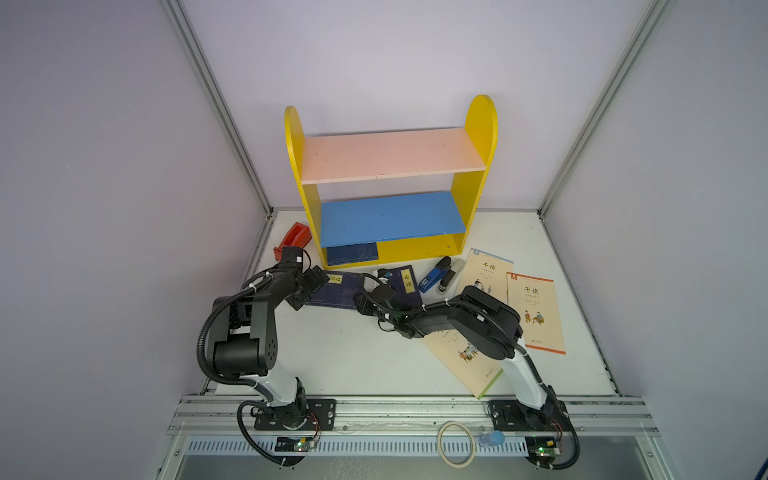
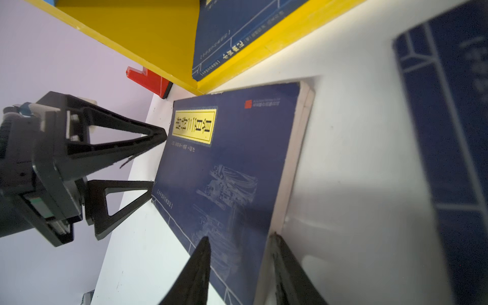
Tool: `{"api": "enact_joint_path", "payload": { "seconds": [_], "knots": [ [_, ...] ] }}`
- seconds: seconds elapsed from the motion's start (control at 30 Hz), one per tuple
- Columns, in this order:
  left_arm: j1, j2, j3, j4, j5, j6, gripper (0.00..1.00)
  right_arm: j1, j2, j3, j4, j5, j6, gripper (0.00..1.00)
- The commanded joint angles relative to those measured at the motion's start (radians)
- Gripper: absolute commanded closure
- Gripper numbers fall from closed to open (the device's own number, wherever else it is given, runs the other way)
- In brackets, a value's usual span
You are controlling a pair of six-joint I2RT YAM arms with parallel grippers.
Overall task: Stacking books/files
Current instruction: Move the book to the center of the table.
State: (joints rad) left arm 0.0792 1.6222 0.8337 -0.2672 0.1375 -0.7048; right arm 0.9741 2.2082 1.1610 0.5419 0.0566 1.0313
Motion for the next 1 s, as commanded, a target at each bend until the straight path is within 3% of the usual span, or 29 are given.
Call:
{"api": "enact_joint_path", "payload": {
  "seconds": [0.0,0.4,0.6,0.77,0.97],
  "knots": [
    [-0.024,-0.037,-0.091,-0.082,0.223,-0.093,0.0,0.029,-0.052,-0.073,-0.002,-0.002,0.056,0.64],
    [-0.2,-0.513,-0.462,-0.061,0.109,-0.301,0.0,0.112,-0.246,-0.384,0.028,0.108,0.169,0.66],
    [-0.228,-0.595,-0.519,-0.096,0.124,-0.301,0.0,0.154,-0.31,-0.454,0.039,0.127,0.205,0.66],
    [-0.218,-0.676,-0.494,-0.253,-0.008,-0.284,0.0,0.147,-0.383,-0.451,-0.095,0.157,0.197,0.64],
    [-0.17,-0.676,-0.482,-0.23,0.022,-0.246,0.0,0.137,-0.472,-0.468,-0.234,0.21,0.257,0.59]
  ]
}}
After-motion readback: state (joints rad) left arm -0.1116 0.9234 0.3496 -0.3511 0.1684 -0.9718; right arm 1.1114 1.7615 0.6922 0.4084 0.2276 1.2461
